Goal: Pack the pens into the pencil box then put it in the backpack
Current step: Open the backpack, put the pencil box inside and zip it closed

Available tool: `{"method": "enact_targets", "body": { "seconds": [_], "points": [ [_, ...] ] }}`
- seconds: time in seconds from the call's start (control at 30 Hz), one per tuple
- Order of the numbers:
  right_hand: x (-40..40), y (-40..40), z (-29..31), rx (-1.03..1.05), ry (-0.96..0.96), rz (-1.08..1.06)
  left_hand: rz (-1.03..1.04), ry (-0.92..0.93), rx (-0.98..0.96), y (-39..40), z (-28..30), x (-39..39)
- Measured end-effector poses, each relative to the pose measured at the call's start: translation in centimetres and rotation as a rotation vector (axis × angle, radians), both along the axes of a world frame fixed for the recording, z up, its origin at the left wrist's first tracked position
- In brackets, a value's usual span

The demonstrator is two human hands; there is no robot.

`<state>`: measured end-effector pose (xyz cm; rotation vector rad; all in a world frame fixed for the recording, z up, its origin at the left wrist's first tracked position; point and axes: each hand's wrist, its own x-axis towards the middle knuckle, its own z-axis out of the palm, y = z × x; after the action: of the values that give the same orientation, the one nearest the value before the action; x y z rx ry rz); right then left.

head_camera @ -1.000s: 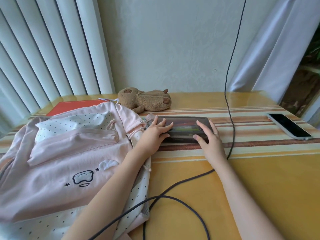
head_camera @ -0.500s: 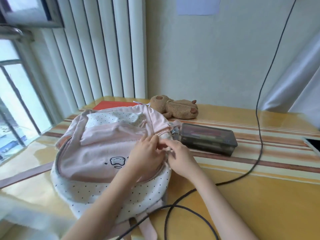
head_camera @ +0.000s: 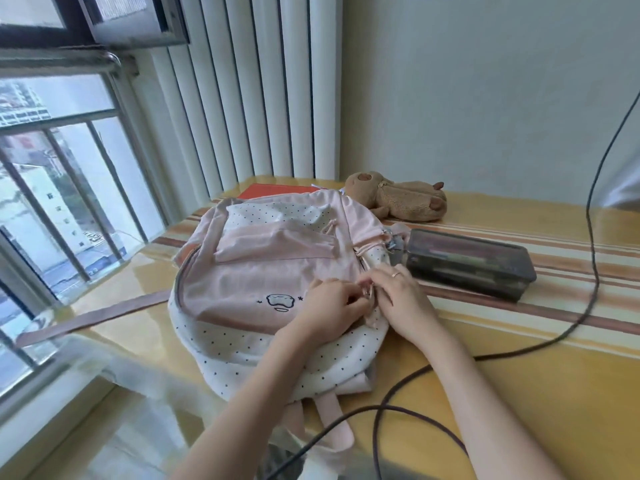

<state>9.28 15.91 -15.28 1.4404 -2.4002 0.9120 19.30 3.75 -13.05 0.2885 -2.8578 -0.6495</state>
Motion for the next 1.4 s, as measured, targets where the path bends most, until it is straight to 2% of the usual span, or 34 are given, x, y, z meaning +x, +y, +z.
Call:
{"method": "enact_targets", "body": {
  "seconds": [0.13, 0.23, 0.37, 0.43, 0.5, 0.6, 0.67, 0.83, 1.0, 1.07, 1.17, 1.27, 1.33, 1.4],
  "points": [
    [0.0, -0.6, 0.3, -0.038, 0.084, -0.025, -0.010, 0.068, 0.197, -0.9, 0.7, 1.2],
    [-0.8, -0.6, 0.5, -0.076, 0.122, -0.098, -0.008, 0.103, 0.084, -1.7, 2.8, 3.4],
    [-1.5, -0.3, 0.8, -0.081, 0.043, -0.232, -0.042, 0.091, 0.103, -4.2, 5.4, 7.3],
    [-0.2, -0.7, 1.8, -0.128, 0.079, -0.209, -0.018, 0.097, 0.171, -5.1, 5.7, 8.4],
    [1.8, -1.4, 3.5, -0.149, 0.110, -0.073, -0.014, 0.098, 0.216, -5.1, 5.7, 8.5],
    [4.7, -2.6, 5.4, 0.034, 0.054, 0.149, -0.043, 0.107, 0.227, -4.3, 6.0, 7.7],
    [5.4, -3.0, 5.5, 0.098, 0.069, 0.092, -0.063, 0.116, 0.224, -4.1, 6.3, 7.4],
    [3.5, -2.1, 5.4, -0.005, -0.041, -0.038, -0.122, 0.040, 0.244, -5.6, 6.6, 8.4],
    [2.8, -2.0, 7.2, -0.064, -0.057, -0.228, -0.004, 0.082, 0.293, -9.0, 7.8, 11.3],
    [4.2, -2.7, 8.1, -0.058, 0.043, -0.135, 0.042, 0.127, 0.341, -9.7, 7.9, 11.8],
    [7.9, -4.6, 9.3, 0.025, 0.069, 0.084, 0.039, 0.177, 0.345, -9.1, 8.1, 11.2],
    [8.8, -5.8, 9.1, 0.003, 0.152, 0.041, 0.027, 0.214, 0.247, -8.8, 8.5, 10.8],
    [7.4, -5.9, 8.5, -0.061, 0.078, -0.021, -0.016, 0.221, 0.189, -9.7, 8.4, 11.3],
    [5.8, -6.0, 8.2, -0.094, 0.042, -0.097, -0.020, 0.222, 0.223, -11.4, 8.1, 12.3]
  ]
}}
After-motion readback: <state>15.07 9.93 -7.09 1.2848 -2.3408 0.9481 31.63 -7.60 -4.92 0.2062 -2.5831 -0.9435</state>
